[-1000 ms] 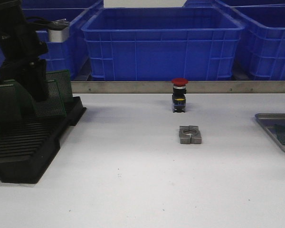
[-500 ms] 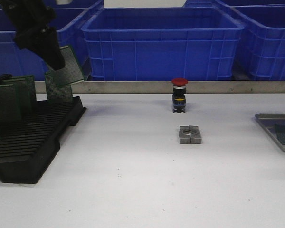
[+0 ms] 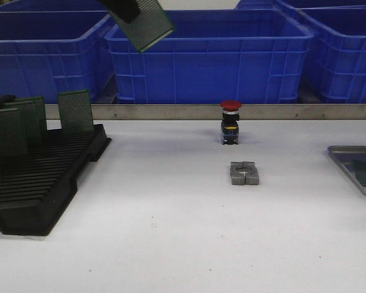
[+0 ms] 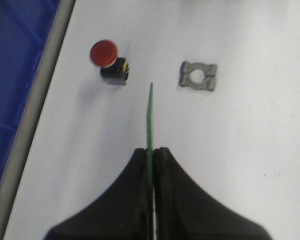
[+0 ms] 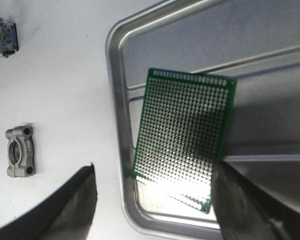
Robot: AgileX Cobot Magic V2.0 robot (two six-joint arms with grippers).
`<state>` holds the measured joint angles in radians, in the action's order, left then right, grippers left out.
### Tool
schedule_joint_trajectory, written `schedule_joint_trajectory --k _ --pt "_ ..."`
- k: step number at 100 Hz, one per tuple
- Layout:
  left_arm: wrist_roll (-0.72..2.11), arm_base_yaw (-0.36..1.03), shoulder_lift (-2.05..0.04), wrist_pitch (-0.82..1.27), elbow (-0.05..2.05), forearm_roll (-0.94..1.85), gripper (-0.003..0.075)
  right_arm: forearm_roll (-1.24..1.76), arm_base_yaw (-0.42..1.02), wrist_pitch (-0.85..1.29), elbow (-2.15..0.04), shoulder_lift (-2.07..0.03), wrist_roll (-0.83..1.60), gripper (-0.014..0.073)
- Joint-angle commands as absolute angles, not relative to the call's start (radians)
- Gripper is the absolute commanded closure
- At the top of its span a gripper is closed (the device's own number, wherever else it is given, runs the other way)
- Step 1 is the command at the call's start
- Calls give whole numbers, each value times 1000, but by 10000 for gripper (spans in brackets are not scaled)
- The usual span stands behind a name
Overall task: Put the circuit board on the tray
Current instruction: 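Lift the second board out of the rack with the left gripper, then move the right gripper to the board held by the left gripper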
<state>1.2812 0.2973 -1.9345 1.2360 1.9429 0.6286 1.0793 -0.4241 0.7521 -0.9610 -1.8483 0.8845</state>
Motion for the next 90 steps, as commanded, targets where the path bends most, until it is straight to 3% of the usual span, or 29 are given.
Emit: schedule_joint_trajectory --k 1,28,58,90 --pt "1250 357 -1872 1277 1976 686 738 1104 -429 784 -985 -1795 891 85" --pt "1225 497 -1872 1277 1948 691 738 1104 -429 791 -985 -1795 891 85" --pt "1215 533 -1872 1277 1948 705 738 1115 -426 855 -988 -1793 899 85" --pt "1214 533 -1872 1277 1948 717 738 1396 -325 1118 -988 -1730 1297 85"
